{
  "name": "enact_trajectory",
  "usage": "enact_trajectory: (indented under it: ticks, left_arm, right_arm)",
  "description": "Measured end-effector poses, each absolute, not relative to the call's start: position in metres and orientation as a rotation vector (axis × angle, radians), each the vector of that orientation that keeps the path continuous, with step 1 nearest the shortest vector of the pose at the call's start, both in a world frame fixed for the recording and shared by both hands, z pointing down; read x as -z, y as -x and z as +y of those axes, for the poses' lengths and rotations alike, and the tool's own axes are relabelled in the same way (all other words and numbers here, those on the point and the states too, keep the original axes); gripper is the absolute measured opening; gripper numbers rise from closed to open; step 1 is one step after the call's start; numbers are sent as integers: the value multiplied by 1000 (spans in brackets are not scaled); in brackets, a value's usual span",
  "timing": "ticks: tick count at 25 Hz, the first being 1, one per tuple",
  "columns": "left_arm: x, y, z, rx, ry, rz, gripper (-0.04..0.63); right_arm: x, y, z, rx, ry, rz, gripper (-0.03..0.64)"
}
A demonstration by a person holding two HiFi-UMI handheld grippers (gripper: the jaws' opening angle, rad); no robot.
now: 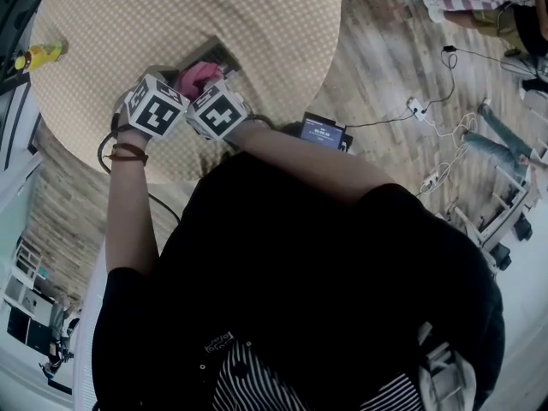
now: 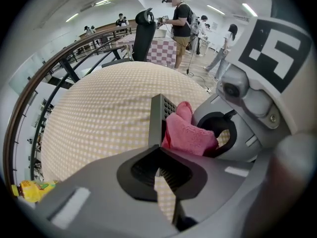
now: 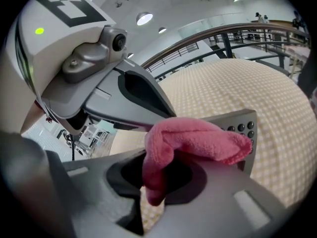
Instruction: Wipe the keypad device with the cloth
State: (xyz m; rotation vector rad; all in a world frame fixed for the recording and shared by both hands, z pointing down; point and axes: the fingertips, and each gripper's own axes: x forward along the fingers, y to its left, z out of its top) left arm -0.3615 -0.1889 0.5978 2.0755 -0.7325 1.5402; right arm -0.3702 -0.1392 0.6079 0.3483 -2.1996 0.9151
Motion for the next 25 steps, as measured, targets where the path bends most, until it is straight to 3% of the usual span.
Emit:
enact_trajectory:
  ticks: [25]
  left_arm:
    - [-599, 359, -191, -1510, -2032, -737, 1]
  right_arm:
    - [-659, 333, -123, -1008, -351, -2025, 67]
